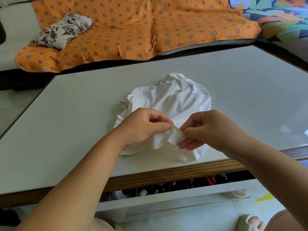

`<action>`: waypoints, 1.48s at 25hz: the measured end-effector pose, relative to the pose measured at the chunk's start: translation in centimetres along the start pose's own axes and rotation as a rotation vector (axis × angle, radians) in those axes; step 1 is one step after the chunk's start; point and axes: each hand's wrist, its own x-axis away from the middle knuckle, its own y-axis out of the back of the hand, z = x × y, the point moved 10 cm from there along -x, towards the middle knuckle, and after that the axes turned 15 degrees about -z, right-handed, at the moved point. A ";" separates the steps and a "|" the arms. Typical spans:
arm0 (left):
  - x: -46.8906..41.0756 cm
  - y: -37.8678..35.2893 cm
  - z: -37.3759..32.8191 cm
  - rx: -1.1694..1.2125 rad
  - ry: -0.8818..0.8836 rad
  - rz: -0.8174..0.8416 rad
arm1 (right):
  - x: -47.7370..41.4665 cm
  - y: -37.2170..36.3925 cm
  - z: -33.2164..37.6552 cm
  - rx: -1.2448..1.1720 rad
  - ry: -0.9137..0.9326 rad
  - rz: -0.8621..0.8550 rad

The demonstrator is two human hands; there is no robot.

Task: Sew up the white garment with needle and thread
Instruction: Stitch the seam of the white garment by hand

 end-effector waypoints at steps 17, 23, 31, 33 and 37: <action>-0.3 -0.3 0.9 0.077 0.061 0.038 | -0.3 -0.4 -0.3 -0.083 0.002 0.036; -0.3 -1.1 1.1 0.195 0.089 0.087 | -0.4 -0.7 -0.5 -0.186 0.000 0.059; -0.5 -1.8 1.6 0.323 0.121 0.101 | -1.2 -0.3 -0.7 -0.185 0.016 -0.010; -0.5 -1.9 1.7 0.342 0.134 0.099 | -1.2 -0.4 -0.6 -0.211 0.025 -0.011; -0.6 -2.3 2.1 0.325 0.158 0.078 | -1.0 -0.1 -0.1 -0.221 0.067 -0.052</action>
